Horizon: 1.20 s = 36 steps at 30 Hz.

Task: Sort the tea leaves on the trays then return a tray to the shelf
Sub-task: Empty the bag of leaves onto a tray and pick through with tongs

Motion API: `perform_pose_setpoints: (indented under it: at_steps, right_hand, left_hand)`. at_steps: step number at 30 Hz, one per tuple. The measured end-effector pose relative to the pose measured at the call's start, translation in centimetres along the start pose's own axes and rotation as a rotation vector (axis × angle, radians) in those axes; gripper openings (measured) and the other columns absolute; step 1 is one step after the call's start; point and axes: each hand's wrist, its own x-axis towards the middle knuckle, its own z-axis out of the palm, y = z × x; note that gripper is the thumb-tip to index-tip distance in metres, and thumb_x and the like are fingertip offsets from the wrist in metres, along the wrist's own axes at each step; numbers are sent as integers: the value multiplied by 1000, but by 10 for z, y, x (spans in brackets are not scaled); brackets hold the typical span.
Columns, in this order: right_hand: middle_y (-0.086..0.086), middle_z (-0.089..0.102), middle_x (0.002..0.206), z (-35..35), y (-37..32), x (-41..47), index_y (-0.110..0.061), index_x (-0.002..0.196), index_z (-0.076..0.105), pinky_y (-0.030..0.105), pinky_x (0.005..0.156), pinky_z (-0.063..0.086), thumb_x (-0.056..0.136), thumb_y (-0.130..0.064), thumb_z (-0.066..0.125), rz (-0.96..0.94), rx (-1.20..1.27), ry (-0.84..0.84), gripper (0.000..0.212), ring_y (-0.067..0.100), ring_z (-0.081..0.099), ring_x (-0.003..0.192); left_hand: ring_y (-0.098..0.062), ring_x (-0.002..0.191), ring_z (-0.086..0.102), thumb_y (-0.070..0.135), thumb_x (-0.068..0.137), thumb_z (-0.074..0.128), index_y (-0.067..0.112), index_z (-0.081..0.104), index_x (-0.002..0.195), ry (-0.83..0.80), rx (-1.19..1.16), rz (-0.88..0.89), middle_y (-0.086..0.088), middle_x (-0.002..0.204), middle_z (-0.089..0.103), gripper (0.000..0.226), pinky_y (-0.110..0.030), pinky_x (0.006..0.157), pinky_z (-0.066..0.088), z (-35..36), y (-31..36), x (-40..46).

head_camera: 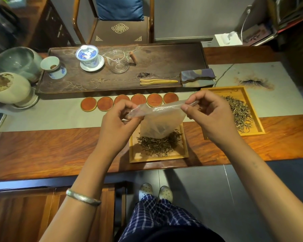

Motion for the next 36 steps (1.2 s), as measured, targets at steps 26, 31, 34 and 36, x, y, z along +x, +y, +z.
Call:
perform_pose_setpoints:
  at_steps: [26,31,34,36]
  right_hand:
    - [12,71,92,17,70,-12,-1,111,61,30,71,58,86,-24,64,1004,467,-197,34,19,67,77]
    - [7,72,84,21,69,-13,-10,89,66,29,70,53,87,-8,62,802,430,-132,5,18,68,77]
    - [3,72,86,30,65,-9,-12,89,66,26,71,52,85,-12,65,719,320,-140,5,17,68,82]
    - [0,73,89,40,62,-1,-12,95,67,24,70,55,84,-16,67,653,252,-183,12,15,70,83]
  left_hand:
    - [-1,89,64,4,80,64,26,62,92,-261,117,202,20,95,64,25,-12,75,47,4,-38,-75]
    - [-10,83,62,16,79,50,36,60,95,-96,-267,-282,7,94,67,27,-23,66,47,-1,-50,-78]
    - [-12,67,68,28,85,42,23,71,90,40,-624,-579,2,76,73,30,-24,51,53,1,-47,-65]
    - [-12,64,69,45,86,40,20,75,86,56,-631,-646,0,74,74,43,-24,49,53,-5,-48,-54]
